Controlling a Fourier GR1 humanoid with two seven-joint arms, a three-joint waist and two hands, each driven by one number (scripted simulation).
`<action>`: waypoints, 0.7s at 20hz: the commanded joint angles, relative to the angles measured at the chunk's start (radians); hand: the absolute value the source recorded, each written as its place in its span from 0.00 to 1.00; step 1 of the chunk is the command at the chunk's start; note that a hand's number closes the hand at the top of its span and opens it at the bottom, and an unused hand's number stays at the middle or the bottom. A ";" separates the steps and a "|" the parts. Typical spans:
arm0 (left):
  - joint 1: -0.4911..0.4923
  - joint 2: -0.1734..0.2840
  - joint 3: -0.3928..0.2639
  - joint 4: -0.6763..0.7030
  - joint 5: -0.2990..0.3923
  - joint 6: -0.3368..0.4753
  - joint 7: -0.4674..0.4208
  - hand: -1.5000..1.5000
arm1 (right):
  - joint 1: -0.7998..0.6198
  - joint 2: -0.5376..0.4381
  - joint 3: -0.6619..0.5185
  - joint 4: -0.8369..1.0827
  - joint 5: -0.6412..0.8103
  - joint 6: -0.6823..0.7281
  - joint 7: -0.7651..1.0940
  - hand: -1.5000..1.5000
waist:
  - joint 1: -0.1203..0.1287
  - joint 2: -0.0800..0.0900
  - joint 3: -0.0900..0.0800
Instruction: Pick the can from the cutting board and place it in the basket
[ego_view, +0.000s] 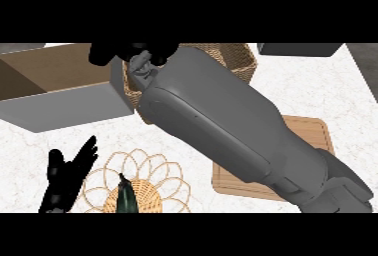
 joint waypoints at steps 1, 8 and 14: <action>0.010 -0.022 -0.016 0.055 -0.016 0.004 -0.002 0.50 | -0.031 0.003 -0.001 0.157 -0.068 -0.062 -0.039 1.00 | 0.002 0.007 -0.006; -0.001 0.021 0.023 0.064 0.015 -0.047 -0.004 0.50 | 0.010 0.003 -0.054 0.300 -0.211 -0.175 -0.238 1.00 | 0.014 0.012 -0.006; -0.024 0.008 0.028 0.094 0.007 -0.041 -0.012 0.50 | 0.093 0.003 -0.082 0.333 -0.357 -0.259 -0.427 1.00 | 0.008 0.012 -0.005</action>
